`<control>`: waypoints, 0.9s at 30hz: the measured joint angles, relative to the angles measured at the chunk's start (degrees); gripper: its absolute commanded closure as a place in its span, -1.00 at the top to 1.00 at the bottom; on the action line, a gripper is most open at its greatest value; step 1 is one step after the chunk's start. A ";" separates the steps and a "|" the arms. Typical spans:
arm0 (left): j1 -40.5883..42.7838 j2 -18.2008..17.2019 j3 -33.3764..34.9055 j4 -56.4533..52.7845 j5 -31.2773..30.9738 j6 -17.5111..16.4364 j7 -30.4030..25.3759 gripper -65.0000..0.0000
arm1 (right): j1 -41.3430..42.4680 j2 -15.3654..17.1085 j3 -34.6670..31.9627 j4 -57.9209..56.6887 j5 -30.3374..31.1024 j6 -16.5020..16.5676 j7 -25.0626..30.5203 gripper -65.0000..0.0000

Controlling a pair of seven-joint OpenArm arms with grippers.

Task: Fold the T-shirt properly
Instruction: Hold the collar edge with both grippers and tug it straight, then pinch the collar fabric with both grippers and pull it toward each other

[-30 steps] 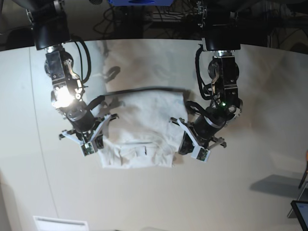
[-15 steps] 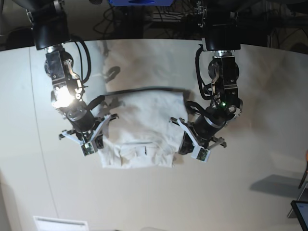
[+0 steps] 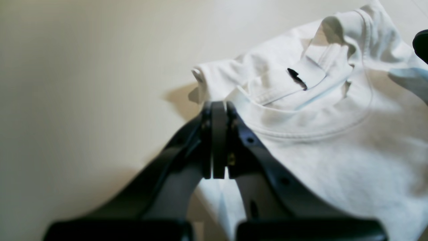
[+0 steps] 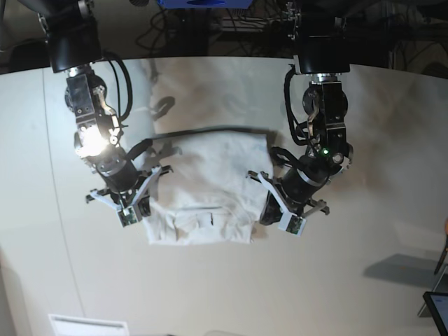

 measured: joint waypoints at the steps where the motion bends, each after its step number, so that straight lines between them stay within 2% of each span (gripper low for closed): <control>1: 0.00 0.00 0.00 0.00 0.00 0.00 0.00 -1.00 | 0.00 0.00 0.00 0.00 -0.02 0.00 0.00 -0.97; 23: 0.81 -0.04 -0.17 0.00 0.00 0.00 -0.02 -1.00 | -0.98 -0.02 -0.11 0.02 -0.02 0.00 0.20 -0.97; 27: 2.62 -0.02 0.00 0.44 -0.02 -0.20 -1.64 -1.00 | -2.21 0.00 -0.09 1.49 -0.02 -0.02 1.11 -0.97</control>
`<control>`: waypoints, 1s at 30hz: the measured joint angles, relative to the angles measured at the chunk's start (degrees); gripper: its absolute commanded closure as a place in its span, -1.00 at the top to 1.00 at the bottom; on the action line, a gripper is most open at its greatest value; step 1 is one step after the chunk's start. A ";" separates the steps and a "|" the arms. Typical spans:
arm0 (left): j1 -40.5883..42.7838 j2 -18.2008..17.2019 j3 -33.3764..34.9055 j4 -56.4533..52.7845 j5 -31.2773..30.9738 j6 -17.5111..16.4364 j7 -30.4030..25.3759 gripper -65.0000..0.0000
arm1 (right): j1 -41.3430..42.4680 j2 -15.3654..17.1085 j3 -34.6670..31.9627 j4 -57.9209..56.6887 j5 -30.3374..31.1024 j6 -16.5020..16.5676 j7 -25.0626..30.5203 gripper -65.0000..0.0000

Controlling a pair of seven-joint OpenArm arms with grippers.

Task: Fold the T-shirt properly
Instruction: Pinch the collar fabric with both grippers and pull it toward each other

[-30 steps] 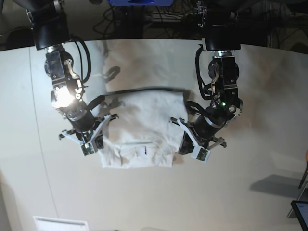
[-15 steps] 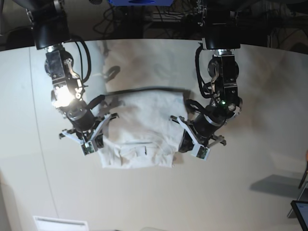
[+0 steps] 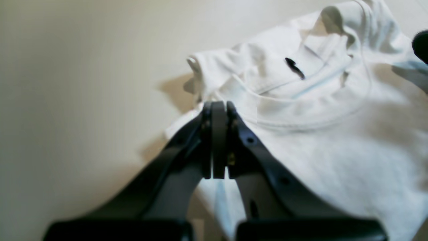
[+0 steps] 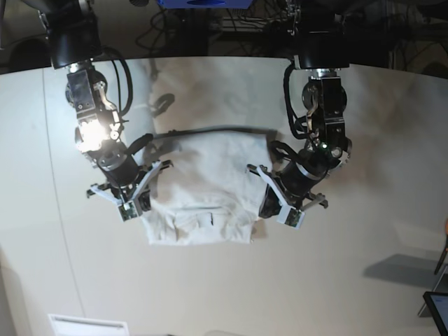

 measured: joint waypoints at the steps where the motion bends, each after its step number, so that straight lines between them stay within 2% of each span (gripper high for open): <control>1: 0.50 0.00 0.00 0.00 0.07 0.00 -1.36 -1.00 | -0.57 0.00 0.04 0.70 -0.02 0.00 1.03 -0.97; 3: 1.51 -0.04 0.52 0.20 0.13 0.02 -3.72 -1.00 | -1.49 -0.02 0.04 2.08 0.00 0.04 1.68 -0.97; 8: 2.08 -1.75 5.86 0.33 0.46 0.02 -4.50 -1.00 | -2.80 -0.02 -0.02 2.89 0.00 0.00 1.97 -0.97; 14: 6.54 -2.14 9.70 5.68 0.50 0.00 -4.63 -1.00 | -9.18 -0.02 -0.02 5.75 -0.04 0.02 1.42 -0.97; 19: 9.07 -2.21 13.42 8.11 0.42 -0.20 -5.09 -1.00 | -11.21 -0.11 -0.02 7.28 0.02 0.00 2.14 -0.97; 24: 11.30 -2.86 13.42 3.72 0.20 -0.66 -5.05 -1.00 | -12.00 -1.86 0.24 4.94 0.00 -0.55 2.75 -0.97; 30: 11.54 -4.13 13.16 0.13 -1.27 -0.63 -7.85 -1.00 | -12.15 -1.97 0.20 2.54 0.04 -0.37 6.25 -0.97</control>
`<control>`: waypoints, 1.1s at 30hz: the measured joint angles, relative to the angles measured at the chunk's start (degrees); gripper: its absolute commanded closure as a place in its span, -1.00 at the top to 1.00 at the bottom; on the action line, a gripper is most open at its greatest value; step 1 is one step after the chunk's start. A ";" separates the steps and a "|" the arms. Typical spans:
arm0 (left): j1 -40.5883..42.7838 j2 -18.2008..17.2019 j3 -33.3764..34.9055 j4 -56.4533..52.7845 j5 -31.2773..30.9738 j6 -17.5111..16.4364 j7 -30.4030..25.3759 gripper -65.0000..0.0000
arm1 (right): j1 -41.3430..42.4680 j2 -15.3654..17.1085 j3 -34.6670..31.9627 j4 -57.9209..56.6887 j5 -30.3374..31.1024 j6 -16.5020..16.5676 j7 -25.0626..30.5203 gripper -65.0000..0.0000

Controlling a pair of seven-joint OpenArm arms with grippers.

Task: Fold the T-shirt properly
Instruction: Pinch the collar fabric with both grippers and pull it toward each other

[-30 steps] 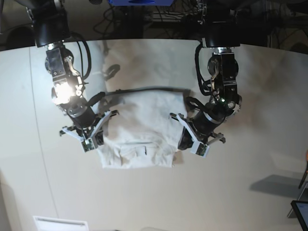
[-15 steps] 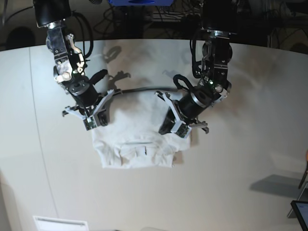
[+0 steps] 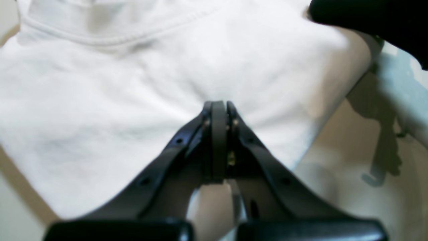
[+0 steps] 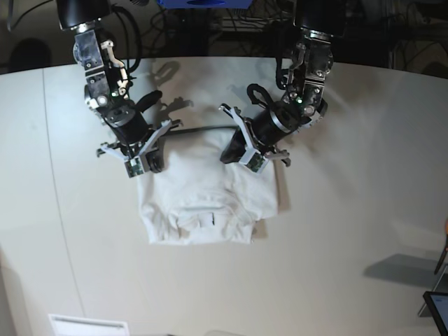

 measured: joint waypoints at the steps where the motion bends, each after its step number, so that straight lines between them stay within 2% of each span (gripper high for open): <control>1: 0.13 -0.28 0.02 -0.11 -0.22 0.00 -0.15 -1.00 | -0.02 -0.39 0.00 -0.59 0.02 -0.02 0.44 -0.97; 5: 0.24 -0.92 0.00 0.48 -0.20 -0.04 0.22 -1.00 | 0.13 -0.57 0.04 -0.85 0.00 -0.02 0.57 -0.97; 10: 0.50 -0.85 -1.14 5.97 1.60 -0.02 3.32 -1.00 | 0.17 -0.07 0.04 3.89 -0.17 -0.09 -3.34 -0.97; 14: -4.94 0.79 -3.80 7.19 1.90 0.07 3.39 -1.00 | 5.55 0.00 -0.02 5.97 -0.20 0.37 -6.69 -0.97; 19: -11.87 1.11 -4.13 0.42 1.27 0.35 3.04 -1.00 | 11.85 0.09 -0.24 3.80 -0.04 0.39 -7.85 -0.97; 23: -16.33 2.60 -4.57 -7.13 1.86 0.57 3.54 -1.00 | 16.76 -0.28 -0.37 -3.48 -0.13 0.42 -7.78 -0.97; 27: -19.74 3.74 -3.93 -13.35 1.38 0.48 1.18 -1.00 | 20.02 -0.44 -0.37 -11.34 -0.13 0.50 -7.19 -0.97; 33: -21.55 4.98 -4.11 -23.19 1.68 0.92 -0.87 -1.00 | 23.61 -1.70 -0.39 -22.64 -0.17 0.52 -2.38 -0.97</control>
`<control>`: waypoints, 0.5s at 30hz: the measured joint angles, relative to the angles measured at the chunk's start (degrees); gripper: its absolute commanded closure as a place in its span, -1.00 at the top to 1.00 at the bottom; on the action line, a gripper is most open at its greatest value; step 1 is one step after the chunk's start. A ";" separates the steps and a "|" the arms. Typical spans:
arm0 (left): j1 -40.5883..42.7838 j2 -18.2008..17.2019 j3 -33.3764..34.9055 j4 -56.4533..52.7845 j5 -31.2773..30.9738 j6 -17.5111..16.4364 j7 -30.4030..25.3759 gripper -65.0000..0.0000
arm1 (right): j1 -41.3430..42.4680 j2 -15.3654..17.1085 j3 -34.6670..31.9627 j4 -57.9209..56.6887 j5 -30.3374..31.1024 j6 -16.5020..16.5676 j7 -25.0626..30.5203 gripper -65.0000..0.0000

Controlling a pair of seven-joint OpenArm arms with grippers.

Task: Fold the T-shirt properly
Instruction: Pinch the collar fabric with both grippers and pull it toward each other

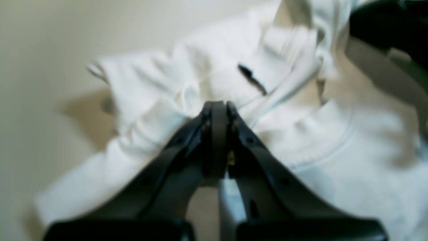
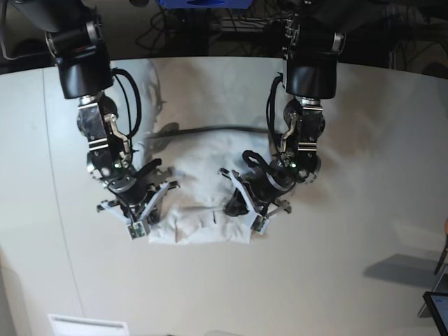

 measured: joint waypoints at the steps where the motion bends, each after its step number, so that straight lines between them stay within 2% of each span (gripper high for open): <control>1: -0.17 -0.02 0.00 -0.70 -0.17 -0.02 -0.66 -1.00 | 0.24 0.04 0.00 -1.75 0.24 0.26 1.86 -0.97; 3: -0.26 -0.09 -0.15 -1.33 -0.59 -0.02 -0.74 -1.00 | 0.13 0.07 0.02 -4.68 0.39 1.29 6.60 -0.97; 4: -0.22 -0.04 -0.35 -1.20 -0.55 -0.02 -0.68 -1.00 | 0.13 0.09 0.02 -5.22 0.37 2.25 7.30 -0.97; 6: 0.17 -0.13 -0.35 0.09 -0.37 -0.02 -0.50 -1.00 | 0.17 0.22 0.33 -5.38 0.17 3.56 7.23 -0.97; 10: 0.61 -1.20 -0.33 5.33 0.15 -0.04 0.72 -1.00 | -0.39 0.35 0.44 -3.19 -0.13 3.72 5.42 -0.97; 15: 2.56 -2.10 -0.66 14.99 -0.37 -0.04 -0.28 -1.00 | -6.08 1.77 -0.13 8.39 -0.24 4.70 3.61 -0.97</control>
